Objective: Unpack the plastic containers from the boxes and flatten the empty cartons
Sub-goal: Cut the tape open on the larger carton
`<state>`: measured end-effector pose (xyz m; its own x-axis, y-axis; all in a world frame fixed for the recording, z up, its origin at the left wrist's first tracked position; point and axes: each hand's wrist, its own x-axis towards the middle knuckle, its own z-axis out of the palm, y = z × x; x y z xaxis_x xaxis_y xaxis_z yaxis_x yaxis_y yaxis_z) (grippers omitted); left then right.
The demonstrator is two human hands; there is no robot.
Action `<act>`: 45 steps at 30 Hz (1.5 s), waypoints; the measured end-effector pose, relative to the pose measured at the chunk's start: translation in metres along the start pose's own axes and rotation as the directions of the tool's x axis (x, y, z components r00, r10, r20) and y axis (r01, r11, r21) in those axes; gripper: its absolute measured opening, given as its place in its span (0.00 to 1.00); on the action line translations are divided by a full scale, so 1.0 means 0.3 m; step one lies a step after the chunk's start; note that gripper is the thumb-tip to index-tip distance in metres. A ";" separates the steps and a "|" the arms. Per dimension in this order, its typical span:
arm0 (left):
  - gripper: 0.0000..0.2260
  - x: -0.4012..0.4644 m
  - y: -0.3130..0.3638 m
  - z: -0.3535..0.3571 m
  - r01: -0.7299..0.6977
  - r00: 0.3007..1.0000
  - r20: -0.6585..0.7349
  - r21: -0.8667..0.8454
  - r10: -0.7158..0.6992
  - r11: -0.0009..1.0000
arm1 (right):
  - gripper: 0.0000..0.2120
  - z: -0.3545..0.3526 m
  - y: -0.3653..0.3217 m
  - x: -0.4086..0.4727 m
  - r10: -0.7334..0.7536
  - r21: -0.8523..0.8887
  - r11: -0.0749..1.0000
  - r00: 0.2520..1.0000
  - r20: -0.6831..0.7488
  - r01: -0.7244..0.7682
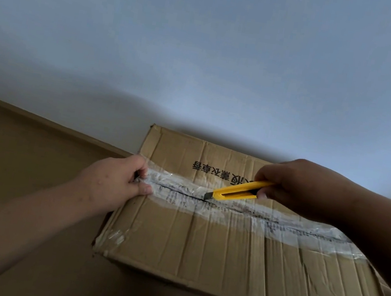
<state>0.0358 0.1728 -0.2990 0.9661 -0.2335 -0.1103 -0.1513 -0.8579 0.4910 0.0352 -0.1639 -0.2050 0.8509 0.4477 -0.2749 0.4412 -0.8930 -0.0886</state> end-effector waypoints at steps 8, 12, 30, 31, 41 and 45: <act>0.12 -0.005 0.005 -0.004 0.005 1.000 -0.005 -0.022 -0.005 1.000 | 0.07 0.043 -0.025 0.043 -0.008 0.063 0.998 0.999 0.051 0.004; 0.11 -0.004 0.006 -0.002 0.009 1.000 -0.015 -0.029 -0.009 1.000 | 0.07 0.030 -0.015 0.037 -0.029 -0.073 0.997 0.997 0.074 0.034; 0.10 0.002 0.003 0.011 0.023 0.999 -0.045 0.008 -0.022 1.000 | 0.03 -0.073 0.221 -0.212 0.102 -0.548 0.835 0.963 0.250 0.054; 0.11 0.002 0.004 0.012 0.025 0.999 -0.045 0.010 -0.025 1.000 | 0.04 -0.070 0.248 -0.234 0.117 -0.555 0.830 0.957 0.264 0.051; 0.14 0.007 -0.035 0.030 -0.014 0.998 -0.065 -0.006 0.013 1.000 | 0.10 -0.054 0.603 -0.544 0.353 -0.633 0.763 0.905 0.237 -0.131; 0.26 0.008 -0.065 0.032 -0.021 0.996 -0.091 -0.049 0.017 0.999 | 0.07 -0.041 0.680 -0.586 0.379 -0.642 0.739 0.914 0.146 -0.204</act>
<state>0.0391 0.1845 -0.3171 0.9784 -0.2055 -0.0232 -0.1615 -0.8294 0.5347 -0.0209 -0.4242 -0.1630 0.9033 0.0640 -0.4243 0.3353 -0.7223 0.6049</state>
